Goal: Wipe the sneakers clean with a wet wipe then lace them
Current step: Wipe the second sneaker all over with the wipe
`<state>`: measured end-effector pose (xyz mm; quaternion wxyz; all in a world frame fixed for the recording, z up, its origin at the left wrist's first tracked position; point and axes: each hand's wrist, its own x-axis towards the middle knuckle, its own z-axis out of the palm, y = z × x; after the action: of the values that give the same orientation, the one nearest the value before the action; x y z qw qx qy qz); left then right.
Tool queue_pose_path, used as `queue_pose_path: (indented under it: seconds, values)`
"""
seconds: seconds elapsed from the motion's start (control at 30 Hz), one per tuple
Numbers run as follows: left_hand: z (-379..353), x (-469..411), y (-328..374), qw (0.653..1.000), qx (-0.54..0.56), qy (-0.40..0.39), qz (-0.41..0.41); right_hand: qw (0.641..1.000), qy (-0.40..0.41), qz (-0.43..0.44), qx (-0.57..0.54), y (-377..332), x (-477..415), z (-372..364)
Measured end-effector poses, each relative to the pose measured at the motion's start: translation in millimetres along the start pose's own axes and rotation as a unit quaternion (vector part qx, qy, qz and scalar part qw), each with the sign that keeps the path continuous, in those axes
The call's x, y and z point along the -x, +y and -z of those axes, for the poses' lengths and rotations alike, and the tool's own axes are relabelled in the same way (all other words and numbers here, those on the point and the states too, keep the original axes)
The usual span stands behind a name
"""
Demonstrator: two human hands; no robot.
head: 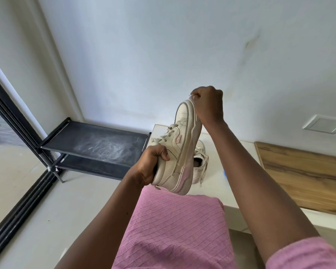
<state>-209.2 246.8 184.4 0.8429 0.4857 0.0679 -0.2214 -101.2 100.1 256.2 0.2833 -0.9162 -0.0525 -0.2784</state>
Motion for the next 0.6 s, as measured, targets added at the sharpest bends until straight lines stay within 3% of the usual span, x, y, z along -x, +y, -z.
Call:
queue_pose_path:
  seconds: [0.3, 0.6]
  values:
    - [3.0, -4.9, -4.2, 0.999, 0.036, -0.003, -0.009, 0.998, 0.037, -0.003, -0.056, -0.4, 24.1, 5.7]
    - [15.7, -16.5, 6.5, 0.991, 0.115, 0.016, -0.070, 0.993, -0.031, 0.076, -0.081, -5.2, 98.2, -20.4]
